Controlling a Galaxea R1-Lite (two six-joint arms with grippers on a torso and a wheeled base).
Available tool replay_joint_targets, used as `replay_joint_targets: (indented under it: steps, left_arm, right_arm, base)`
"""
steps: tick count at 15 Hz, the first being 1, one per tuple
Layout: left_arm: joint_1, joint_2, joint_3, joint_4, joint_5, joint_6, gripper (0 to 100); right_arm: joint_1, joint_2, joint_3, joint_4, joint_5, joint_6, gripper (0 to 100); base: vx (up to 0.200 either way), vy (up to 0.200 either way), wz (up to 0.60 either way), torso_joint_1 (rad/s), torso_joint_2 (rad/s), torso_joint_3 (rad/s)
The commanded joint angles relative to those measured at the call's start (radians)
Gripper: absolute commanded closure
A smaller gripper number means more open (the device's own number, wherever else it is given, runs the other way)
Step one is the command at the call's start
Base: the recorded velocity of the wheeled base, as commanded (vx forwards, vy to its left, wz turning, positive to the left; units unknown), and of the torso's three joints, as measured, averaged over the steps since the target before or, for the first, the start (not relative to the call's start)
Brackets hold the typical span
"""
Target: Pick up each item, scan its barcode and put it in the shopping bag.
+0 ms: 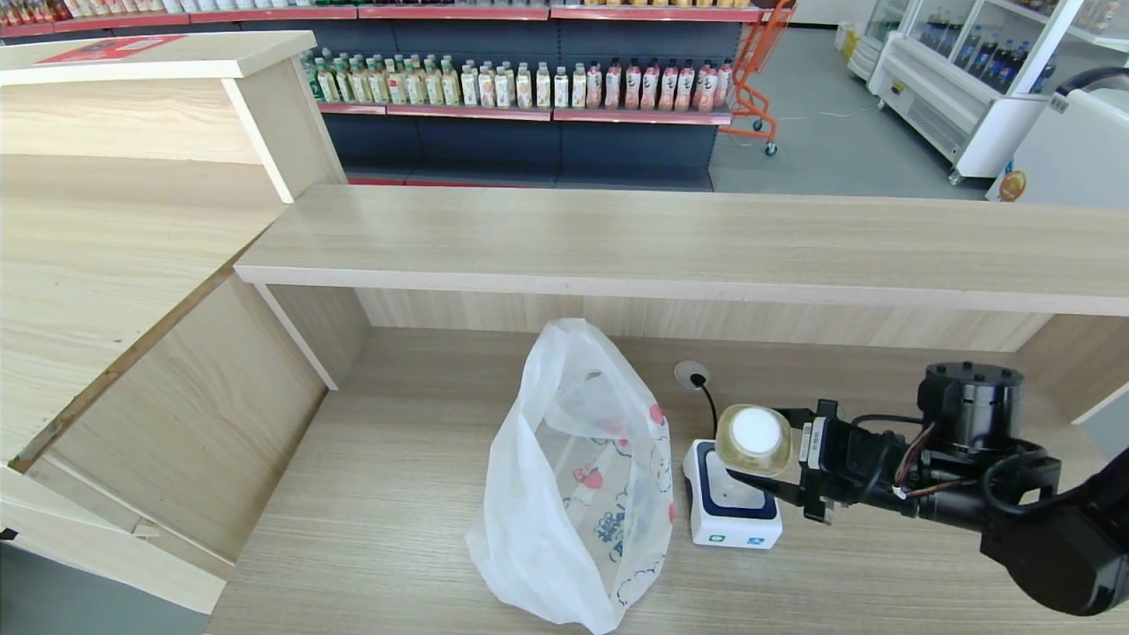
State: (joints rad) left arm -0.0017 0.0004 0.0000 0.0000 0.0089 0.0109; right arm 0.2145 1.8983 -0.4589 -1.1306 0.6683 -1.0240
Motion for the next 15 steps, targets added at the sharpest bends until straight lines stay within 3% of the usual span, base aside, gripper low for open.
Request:
replay_joint_targets:
  steps: [1, 15]
  left_arm:
    - [0.000, 0.000, 0.000, 0.000, 0.000, 0.000, 0]
    - [0.000, 0.000, 0.000, 0.000, 0.000, 0.000, 0]
  right_arm:
    - [-0.001, 0.088, -0.026, -0.043, 0.020, -0.005, 100]
    - [-0.001, 0.096, -0.066, -0.087, 0.019, 0.065, 100]
  base:
    - [0.000, 0.000, 0.00, 0.000, 0.00, 0.000]
    - [0.000, 0.000, 0.00, 0.000, 0.00, 0.000]
